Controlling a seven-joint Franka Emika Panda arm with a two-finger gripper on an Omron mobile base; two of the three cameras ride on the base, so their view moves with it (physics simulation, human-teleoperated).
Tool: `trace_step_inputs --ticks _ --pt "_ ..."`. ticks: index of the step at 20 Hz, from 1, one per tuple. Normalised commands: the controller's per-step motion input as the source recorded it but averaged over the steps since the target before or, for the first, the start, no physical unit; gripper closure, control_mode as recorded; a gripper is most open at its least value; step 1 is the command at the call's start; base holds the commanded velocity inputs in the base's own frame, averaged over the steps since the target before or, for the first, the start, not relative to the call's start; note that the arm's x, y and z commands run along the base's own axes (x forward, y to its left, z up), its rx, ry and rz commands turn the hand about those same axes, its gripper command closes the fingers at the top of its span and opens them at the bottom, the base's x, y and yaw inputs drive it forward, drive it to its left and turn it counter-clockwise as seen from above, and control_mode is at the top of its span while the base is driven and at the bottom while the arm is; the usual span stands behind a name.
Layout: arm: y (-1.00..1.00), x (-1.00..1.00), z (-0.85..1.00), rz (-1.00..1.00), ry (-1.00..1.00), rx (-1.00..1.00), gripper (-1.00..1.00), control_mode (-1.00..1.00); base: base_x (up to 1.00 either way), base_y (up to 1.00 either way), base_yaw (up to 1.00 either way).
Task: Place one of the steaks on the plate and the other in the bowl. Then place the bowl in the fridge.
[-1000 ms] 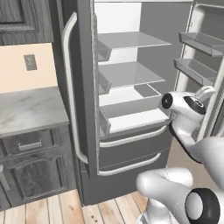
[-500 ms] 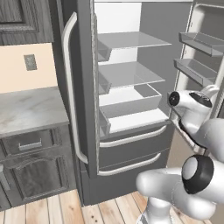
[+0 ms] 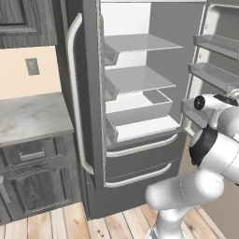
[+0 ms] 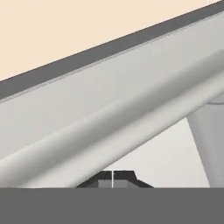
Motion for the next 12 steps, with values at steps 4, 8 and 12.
trace_step_inputs --ticks 4,8,12 --pt "-0.78 0.29 -0.16 0.0 0.0 0.0 1.0 -1.0 0.0 0.0 0.0" --pt "-0.44 -0.13 -0.01 0.0 -0.07 0.0 1.0 -1.0 0.0 0.0 0.0" --pt "0.19 -0.93 0.26 0.0 -0.22 0.0 1.0 -1.0 0.0 0.0 0.0"
